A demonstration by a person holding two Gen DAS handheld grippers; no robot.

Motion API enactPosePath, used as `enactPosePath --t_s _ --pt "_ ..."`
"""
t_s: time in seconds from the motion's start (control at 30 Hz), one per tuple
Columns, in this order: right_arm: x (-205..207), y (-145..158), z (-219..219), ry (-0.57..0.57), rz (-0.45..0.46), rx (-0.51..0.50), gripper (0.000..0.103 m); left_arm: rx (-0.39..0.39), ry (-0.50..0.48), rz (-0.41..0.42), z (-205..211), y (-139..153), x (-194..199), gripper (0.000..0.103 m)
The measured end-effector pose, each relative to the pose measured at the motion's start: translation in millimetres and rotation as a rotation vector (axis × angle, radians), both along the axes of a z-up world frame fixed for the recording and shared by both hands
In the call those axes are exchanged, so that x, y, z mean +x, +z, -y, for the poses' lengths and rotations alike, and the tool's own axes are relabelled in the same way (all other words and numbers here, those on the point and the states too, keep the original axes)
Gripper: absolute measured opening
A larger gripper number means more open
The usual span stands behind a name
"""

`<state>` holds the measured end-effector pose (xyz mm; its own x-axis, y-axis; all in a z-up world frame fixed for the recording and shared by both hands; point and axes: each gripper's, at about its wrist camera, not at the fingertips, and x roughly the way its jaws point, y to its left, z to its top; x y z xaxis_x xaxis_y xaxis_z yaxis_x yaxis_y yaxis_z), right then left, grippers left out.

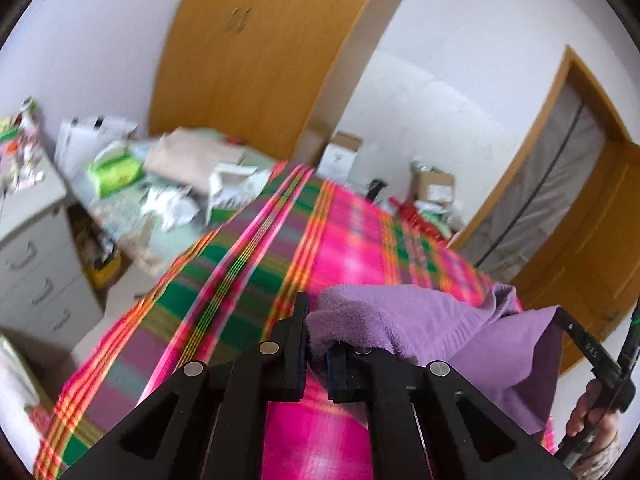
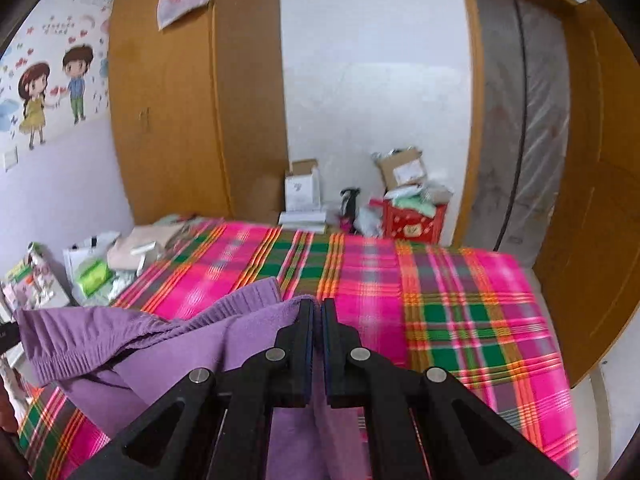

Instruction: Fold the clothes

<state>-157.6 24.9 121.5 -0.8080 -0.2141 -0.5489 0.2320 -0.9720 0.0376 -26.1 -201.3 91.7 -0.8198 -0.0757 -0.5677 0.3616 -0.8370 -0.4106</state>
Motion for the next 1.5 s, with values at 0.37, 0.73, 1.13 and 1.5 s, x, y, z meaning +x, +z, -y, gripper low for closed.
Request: enactPosePath --t_s 0.37,0.73,1.13,1.5 --pt "-12 -32 -9 0.035 0.228 -0.083 0.015 0.037 0.03 0.125 11 -51 1 0.007" --pt "103 -59 -118 -0.122 0.231 -0.328 0.041 0.064 0.023 0.167 11 -69 4 0.007" --pt "123 -120 -107 -0.019 0.366 -0.516 0.048 0.068 0.015 0.195 2 -72 11 0.007" --pt "114 -88 -116 -0.082 0.257 -0.416 0.011 0.096 -0.024 0.175 -10 -63 17 0.007"
